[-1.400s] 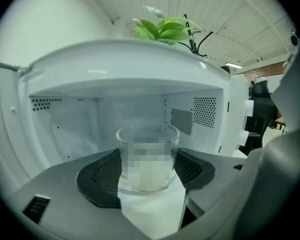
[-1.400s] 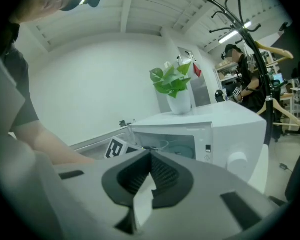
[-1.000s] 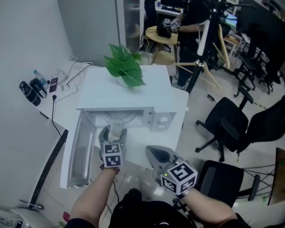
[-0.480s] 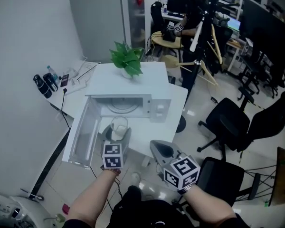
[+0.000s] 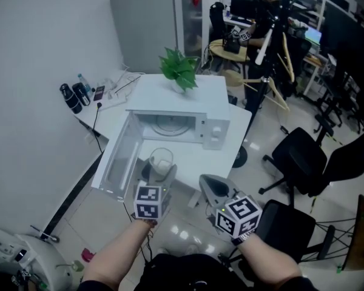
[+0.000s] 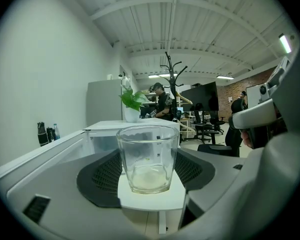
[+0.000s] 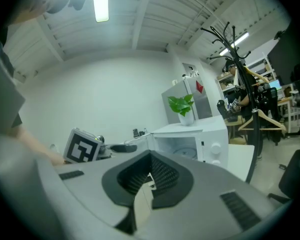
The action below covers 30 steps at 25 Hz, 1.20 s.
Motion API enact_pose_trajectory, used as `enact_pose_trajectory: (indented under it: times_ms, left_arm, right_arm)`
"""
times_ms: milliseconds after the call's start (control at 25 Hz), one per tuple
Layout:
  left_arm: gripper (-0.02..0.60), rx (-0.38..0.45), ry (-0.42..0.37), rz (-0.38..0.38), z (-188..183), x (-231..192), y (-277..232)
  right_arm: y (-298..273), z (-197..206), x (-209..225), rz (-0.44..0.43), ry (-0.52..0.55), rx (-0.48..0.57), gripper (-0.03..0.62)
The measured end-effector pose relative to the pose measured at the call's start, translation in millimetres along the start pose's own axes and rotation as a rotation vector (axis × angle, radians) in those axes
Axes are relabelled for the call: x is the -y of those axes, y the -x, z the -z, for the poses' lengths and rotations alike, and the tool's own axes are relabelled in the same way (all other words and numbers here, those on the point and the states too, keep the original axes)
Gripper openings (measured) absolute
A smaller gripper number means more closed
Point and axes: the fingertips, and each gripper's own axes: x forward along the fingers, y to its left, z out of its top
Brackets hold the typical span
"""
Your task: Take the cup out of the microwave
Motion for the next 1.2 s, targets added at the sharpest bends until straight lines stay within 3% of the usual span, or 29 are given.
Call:
enact_pose_trajectory:
  times_ms: [480, 1200]
  left_arm:
    - [0.321, 0.027, -0.012, 0.046, -6, -4, 60]
    - [0.321, 0.070, -0.024, 0.180, 6, 5, 180]
  right_arm:
    - [2, 0, -41, 0.018, 0.008, 0.020, 0.003]
    - [49, 17, -153, 0.130, 0.046, 0.052, 0.003]
